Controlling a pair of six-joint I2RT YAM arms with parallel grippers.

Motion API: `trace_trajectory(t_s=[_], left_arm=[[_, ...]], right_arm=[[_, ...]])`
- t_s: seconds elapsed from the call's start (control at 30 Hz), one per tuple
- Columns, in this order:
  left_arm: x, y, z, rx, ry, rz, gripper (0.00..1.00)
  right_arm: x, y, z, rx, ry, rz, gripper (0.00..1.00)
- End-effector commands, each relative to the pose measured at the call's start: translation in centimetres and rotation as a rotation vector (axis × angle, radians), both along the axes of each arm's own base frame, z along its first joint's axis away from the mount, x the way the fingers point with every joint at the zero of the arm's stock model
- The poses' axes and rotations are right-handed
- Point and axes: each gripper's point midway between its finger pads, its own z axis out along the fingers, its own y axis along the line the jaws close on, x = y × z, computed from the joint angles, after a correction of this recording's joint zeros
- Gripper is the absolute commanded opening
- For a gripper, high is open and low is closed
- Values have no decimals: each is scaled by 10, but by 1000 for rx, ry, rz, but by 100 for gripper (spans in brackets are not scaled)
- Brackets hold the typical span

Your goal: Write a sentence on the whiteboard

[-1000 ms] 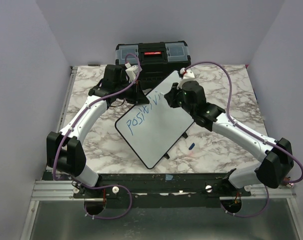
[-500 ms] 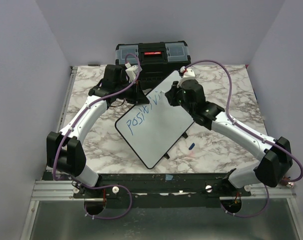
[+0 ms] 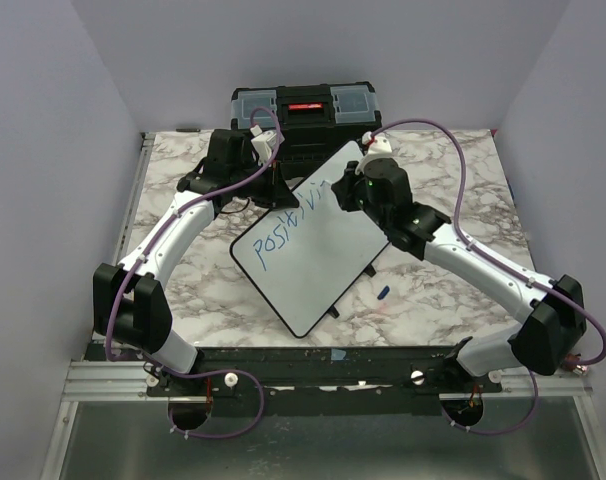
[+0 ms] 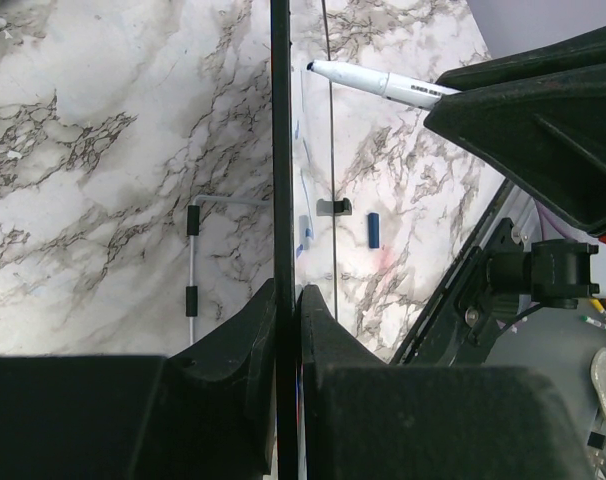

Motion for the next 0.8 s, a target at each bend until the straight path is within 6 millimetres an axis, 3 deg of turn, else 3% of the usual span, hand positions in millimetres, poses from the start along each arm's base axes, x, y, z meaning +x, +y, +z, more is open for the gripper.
trace_trajectory(t_s=[0.0, 0.37, 0.77], left_arm=[[-4, -4, 10, 11, -98, -55, 0], [-4, -4, 11, 13, -103, -54, 0], [-3, -4, 11, 13, -99, -54, 0]], right_arm=[[-1, 2, 28, 37, -47, 26, 1], [11, 18, 12, 21, -7, 46, 1], [0, 14, -7, 9, 33, 66, 1]])
